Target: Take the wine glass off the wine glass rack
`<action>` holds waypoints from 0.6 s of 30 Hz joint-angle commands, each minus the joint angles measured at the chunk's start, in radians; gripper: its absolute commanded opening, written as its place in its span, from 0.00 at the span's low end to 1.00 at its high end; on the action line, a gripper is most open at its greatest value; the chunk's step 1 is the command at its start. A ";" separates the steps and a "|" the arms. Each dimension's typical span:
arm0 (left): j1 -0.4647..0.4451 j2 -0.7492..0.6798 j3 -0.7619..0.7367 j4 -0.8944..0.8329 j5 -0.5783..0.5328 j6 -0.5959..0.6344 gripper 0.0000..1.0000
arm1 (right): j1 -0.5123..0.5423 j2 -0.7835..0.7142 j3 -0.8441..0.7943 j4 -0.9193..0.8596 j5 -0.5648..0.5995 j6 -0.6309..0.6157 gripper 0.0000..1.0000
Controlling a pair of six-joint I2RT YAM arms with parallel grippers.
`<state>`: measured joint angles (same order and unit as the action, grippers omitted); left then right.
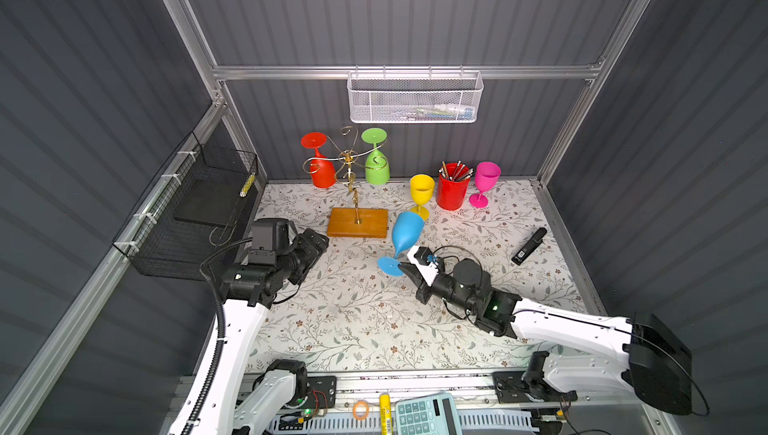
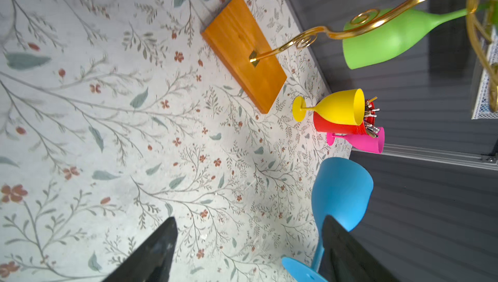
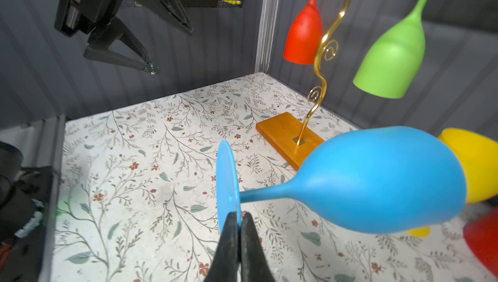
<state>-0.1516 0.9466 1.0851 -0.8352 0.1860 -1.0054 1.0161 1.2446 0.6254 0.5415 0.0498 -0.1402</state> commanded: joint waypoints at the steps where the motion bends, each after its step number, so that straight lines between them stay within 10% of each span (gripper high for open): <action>1: -0.006 0.001 -0.039 0.005 0.118 -0.138 0.83 | 0.057 0.044 -0.003 0.184 0.110 -0.237 0.00; 18: -0.094 0.039 -0.092 0.054 0.195 -0.401 0.64 | 0.193 0.262 0.068 0.347 0.264 -0.563 0.00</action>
<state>-0.2184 0.9863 1.0046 -0.7902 0.3786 -1.3468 1.2034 1.4990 0.6621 0.8154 0.2741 -0.6456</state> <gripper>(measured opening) 0.646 0.051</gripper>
